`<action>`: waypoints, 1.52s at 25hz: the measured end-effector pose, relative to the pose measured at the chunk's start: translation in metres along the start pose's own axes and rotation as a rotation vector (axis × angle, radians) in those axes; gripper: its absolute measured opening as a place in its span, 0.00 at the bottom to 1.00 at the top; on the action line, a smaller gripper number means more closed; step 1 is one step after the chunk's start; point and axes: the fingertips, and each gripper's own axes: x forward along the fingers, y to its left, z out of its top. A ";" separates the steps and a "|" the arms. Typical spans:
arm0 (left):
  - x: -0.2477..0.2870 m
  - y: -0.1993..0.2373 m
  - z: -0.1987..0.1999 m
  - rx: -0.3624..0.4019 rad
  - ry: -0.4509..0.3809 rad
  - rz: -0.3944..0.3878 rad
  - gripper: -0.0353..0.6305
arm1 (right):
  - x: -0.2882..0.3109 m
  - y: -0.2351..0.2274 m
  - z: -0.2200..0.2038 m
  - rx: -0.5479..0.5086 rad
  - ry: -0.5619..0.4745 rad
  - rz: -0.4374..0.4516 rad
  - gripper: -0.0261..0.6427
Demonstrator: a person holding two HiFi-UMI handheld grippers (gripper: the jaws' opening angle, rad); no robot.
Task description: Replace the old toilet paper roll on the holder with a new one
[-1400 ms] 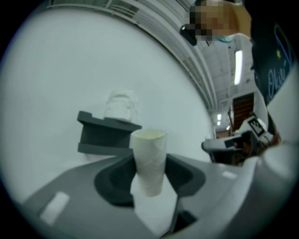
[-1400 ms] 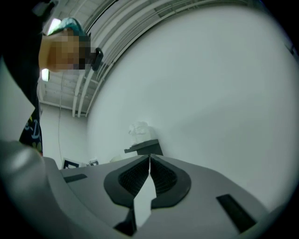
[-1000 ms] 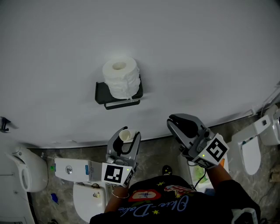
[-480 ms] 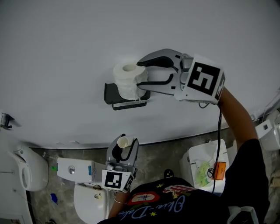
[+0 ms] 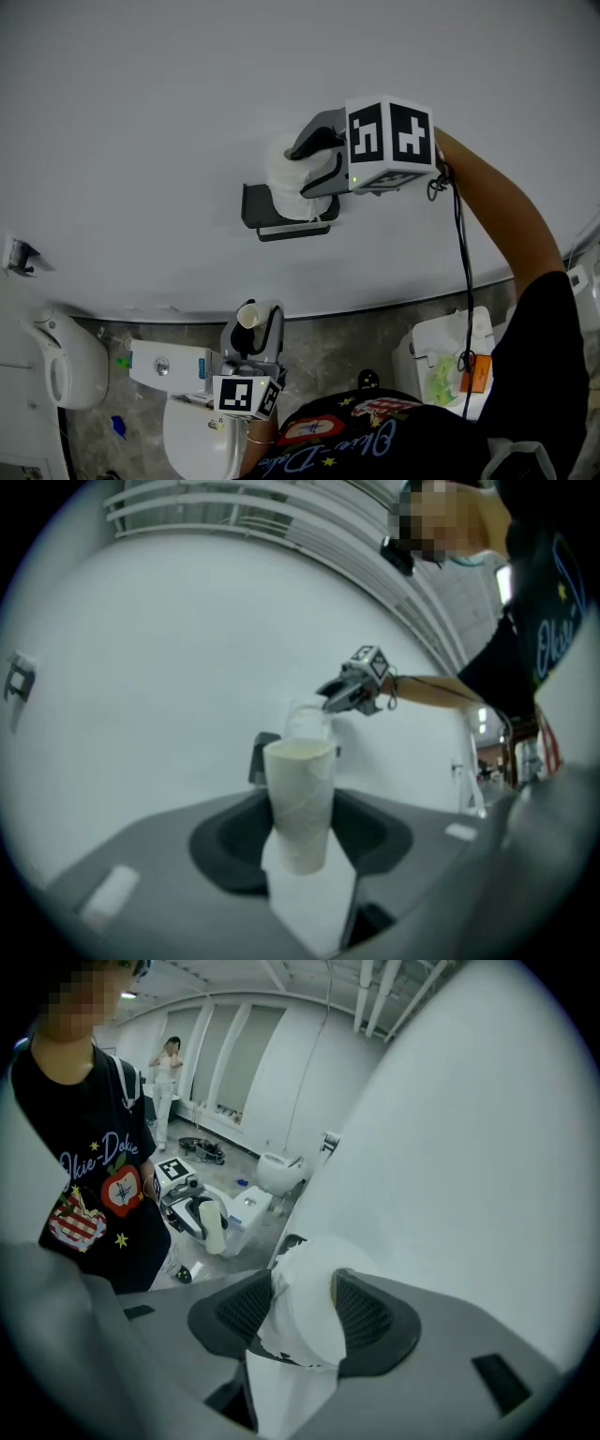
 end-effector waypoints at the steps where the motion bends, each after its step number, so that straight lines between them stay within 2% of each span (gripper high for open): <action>1: -0.002 0.003 0.001 0.000 0.000 0.006 0.33 | 0.002 0.000 0.001 -0.005 0.022 0.006 0.34; 3: -0.003 0.006 -0.001 -0.005 0.008 0.010 0.33 | 0.003 0.001 0.002 0.000 0.059 -0.010 0.34; 6: -0.002 0.010 -0.005 -0.013 0.028 0.006 0.33 | 0.001 0.003 0.001 0.029 0.097 -0.079 0.34; 9: 0.002 0.008 -0.005 -0.014 0.033 -0.006 0.33 | -0.007 0.005 0.002 0.042 0.045 -0.171 0.33; 10: 0.003 0.007 -0.005 -0.014 0.034 -0.010 0.33 | -0.012 0.006 0.003 0.056 -0.005 -0.211 0.33; 12: 0.006 0.005 -0.006 -0.013 0.041 -0.019 0.33 | -0.031 0.009 0.007 0.122 -0.173 -0.299 0.33; 15: 0.014 0.001 -0.014 -0.017 0.063 -0.039 0.33 | -0.081 0.019 0.004 0.313 -0.497 -0.422 0.33; 17: 0.020 -0.003 -0.018 -0.012 0.080 -0.050 0.33 | -0.112 0.033 -0.013 0.421 -0.661 -0.497 0.33; 19: 0.026 -0.006 -0.019 -0.007 0.091 -0.058 0.33 | -0.129 0.050 -0.038 0.510 -0.749 -0.578 0.33; 22: 0.033 -0.010 -0.019 0.001 0.101 -0.070 0.33 | -0.128 0.075 -0.079 0.643 -0.806 -0.665 0.33; 25: 0.037 -0.014 -0.020 0.006 0.109 -0.080 0.33 | -0.110 0.095 -0.113 0.807 -0.880 -0.687 0.33; 30: 0.034 -0.015 -0.018 0.017 0.117 -0.074 0.33 | -0.060 0.106 -0.154 1.096 -1.037 -0.618 0.33; 38: 0.015 0.006 -0.018 0.013 0.122 -0.005 0.33 | -0.018 0.096 -0.177 1.271 -1.169 -0.583 0.32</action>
